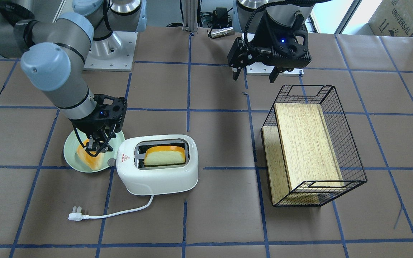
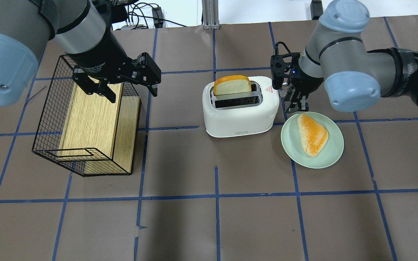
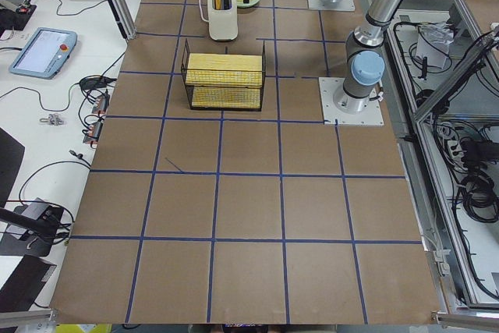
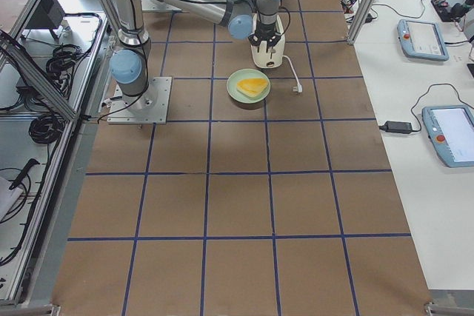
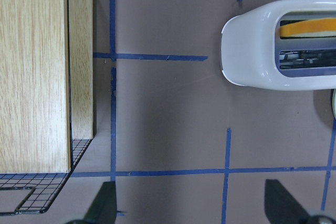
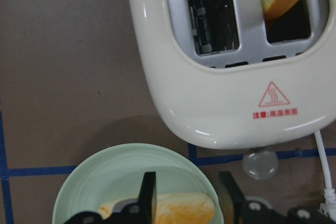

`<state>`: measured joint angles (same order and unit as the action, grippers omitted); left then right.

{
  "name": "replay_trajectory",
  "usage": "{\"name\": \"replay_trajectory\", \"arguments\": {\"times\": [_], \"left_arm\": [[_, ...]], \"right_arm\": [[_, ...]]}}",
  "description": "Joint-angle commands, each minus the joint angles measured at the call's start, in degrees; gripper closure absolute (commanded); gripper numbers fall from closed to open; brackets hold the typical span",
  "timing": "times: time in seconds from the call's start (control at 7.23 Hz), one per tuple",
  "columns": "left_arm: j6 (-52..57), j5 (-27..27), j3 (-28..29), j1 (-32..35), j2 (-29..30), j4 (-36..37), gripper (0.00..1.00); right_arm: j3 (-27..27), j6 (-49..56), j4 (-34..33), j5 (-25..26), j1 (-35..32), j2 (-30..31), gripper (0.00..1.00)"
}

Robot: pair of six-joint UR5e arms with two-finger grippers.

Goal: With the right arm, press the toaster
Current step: 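Lift the right gripper up off the toaster lever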

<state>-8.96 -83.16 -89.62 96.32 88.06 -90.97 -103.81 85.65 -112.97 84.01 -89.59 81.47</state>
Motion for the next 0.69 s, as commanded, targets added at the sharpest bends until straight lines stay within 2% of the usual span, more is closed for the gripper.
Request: {"name": "replay_trajectory", "arguments": {"times": [0.0, 0.14, 0.28, 0.41, 0.55], "left_arm": [[0.09, -0.08, -0.03, 0.01, 0.01, 0.0, 0.0], [0.0, 0.01, -0.03, -0.08, 0.01, 0.0, 0.0], [0.0, 0.01, -0.03, 0.01, 0.01, 0.0, 0.0], [0.0, 0.01, -0.03, -0.08, 0.01, 0.0, 0.0], [0.0, -0.08, -0.03, 0.01, 0.01, 0.0, 0.0]], "right_arm": [[0.1, -4.35, 6.0, -0.25, 0.12, 7.79, 0.0], [-0.16, -12.8, 6.1, 0.01, 0.21, 11.04, 0.0], [-0.16, -25.5, 7.06, 0.28, 0.47, 12.81, 0.0], [0.45, -42.42, 10.72, 2.63, 0.82, 14.05, 0.0], [2.37, -54.59, 15.63, 5.17, 0.39, 15.19, 0.0]]}}
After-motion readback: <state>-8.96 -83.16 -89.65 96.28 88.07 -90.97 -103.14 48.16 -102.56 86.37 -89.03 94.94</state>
